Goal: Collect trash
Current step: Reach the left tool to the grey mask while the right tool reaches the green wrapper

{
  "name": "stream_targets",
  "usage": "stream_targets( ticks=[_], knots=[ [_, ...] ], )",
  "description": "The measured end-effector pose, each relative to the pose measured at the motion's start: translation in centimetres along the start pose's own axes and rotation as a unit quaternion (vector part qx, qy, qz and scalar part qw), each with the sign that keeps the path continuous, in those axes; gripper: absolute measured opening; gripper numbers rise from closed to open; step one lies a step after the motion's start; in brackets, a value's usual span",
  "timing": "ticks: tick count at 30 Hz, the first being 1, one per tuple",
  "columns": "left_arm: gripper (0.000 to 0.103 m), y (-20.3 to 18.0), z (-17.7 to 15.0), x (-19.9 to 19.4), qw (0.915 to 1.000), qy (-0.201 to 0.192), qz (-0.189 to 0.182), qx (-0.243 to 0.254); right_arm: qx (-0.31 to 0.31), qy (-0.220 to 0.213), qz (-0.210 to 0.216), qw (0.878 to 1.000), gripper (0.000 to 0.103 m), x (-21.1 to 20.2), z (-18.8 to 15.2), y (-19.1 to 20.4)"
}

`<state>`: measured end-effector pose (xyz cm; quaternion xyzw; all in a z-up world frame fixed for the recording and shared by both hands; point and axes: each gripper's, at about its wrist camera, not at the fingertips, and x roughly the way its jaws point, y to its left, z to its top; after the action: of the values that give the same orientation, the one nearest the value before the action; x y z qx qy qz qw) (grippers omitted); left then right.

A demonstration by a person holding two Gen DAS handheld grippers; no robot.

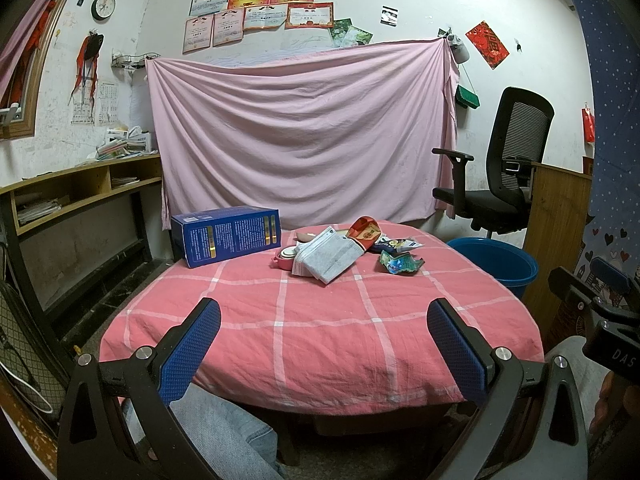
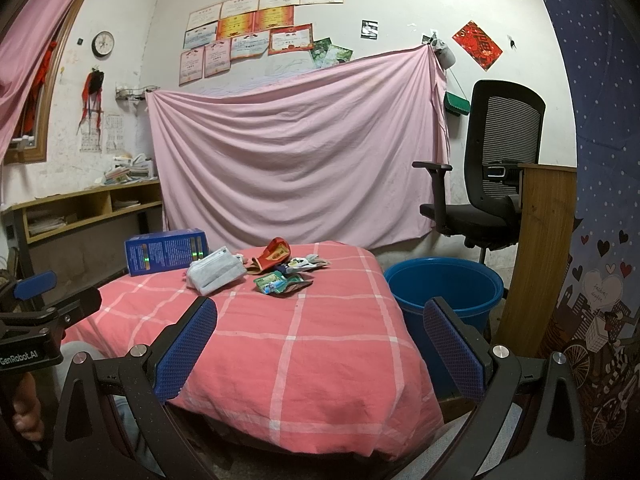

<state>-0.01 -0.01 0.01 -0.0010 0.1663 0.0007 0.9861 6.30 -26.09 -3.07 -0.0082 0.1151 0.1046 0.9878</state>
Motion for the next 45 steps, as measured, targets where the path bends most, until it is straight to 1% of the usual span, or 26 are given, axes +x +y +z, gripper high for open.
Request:
stream_targets(
  ticks=[6,10,15,20,24,29,34,39,42,45],
  knots=[
    [0.101,0.0,0.1,0.0,1.0000,-0.002,0.000,-0.002,0.002,0.000,-0.001,1.000,0.103,0.0,0.0,0.0],
    [0.101,0.2,0.7,0.4,0.9999,0.000,-0.004,-0.009,0.006,0.000,0.001,1.000,0.103,0.2,0.0,-0.5],
    [0.101,1.1,2.2,0.9,0.9994,-0.021,0.009,-0.028,0.005,-0.012,0.004,1.000,0.103,0.3,1.6,-0.6],
    [0.101,2.0,4.3,3.4,0.9980,-0.041,0.019,-0.045,-0.008,-0.035,-0.003,0.999,0.103,2.1,3.9,-0.7],
    [0.101,2.8,5.7,5.9,0.9972,-0.051,0.021,-0.050,-0.013,-0.051,-0.004,0.999,0.103,4.5,5.5,-0.7],
    [0.101,3.5,6.4,9.4,0.9973,-0.053,0.023,-0.046,-0.024,-0.054,0.002,0.998,0.103,7.8,6.8,-0.7],
    [0.101,3.9,6.5,13.2,0.9979,-0.030,0.019,-0.054,-0.029,-0.030,0.012,0.999,0.103,12.1,7.1,-0.4],
    [0.101,4.7,6.4,15.8,0.9976,-0.026,0.022,-0.061,-0.017,0.020,0.016,1.000,0.103,16.4,6.8,0.0],
    [0.101,5.2,6.1,17.0,0.9974,-0.017,0.020,-0.067,-0.006,0.070,0.019,0.997,0.103,18.9,6.2,0.2],
    [0.101,5.8,5.3,18.2,0.9969,0.010,0.007,-0.078,-0.001,0.127,0.024,0.992,0.103,21.1,5.3,0.8]
  ],
)
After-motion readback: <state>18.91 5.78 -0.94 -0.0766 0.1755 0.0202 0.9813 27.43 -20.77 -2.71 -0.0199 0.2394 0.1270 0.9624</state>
